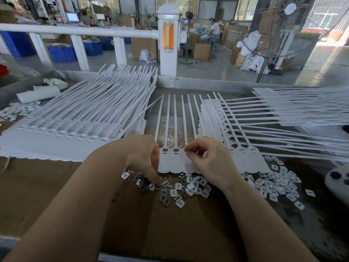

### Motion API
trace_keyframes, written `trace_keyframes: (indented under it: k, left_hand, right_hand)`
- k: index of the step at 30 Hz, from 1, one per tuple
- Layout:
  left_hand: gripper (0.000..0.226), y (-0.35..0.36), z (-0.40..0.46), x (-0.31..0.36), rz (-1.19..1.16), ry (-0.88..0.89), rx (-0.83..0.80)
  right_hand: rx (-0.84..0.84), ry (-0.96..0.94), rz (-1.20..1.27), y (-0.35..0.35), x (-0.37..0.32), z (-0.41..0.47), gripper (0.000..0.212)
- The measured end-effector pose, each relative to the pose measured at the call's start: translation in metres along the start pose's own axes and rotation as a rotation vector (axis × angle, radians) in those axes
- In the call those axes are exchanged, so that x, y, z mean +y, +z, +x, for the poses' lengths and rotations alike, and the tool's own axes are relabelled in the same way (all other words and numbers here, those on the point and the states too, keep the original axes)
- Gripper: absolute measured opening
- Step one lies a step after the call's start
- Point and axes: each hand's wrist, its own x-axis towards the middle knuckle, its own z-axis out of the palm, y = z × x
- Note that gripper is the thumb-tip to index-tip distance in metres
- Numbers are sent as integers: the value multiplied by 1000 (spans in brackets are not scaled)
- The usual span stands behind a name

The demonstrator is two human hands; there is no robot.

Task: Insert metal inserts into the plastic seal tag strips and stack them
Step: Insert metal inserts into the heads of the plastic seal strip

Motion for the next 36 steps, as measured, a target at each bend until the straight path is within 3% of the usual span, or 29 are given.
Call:
trace_keyframes:
  k: [3,10,17,22,27,36]
  left_hand:
    - [22,3,2,2,-1,-18,-15]
    - [12,0,5,4,-263,33,41]
    - [10,11,31,17,-774,82,354]
    - [10,26,42,22,-1085,77,343]
    - [11,36,44,25,-1149,115,283]
    - [11,34,40,25,-1034,145,256]
  right_hand:
    - [-1,5,6,0,0,0,10]
    - [7,10,-5,0,1,0,9]
    - [56,76,113,-2,3,1,8]
    - [78,117,270,-6,2,2,12]
    - [67,105,325,-8,-1,2,11]
    - [74,157,292,-12,3,2,9]
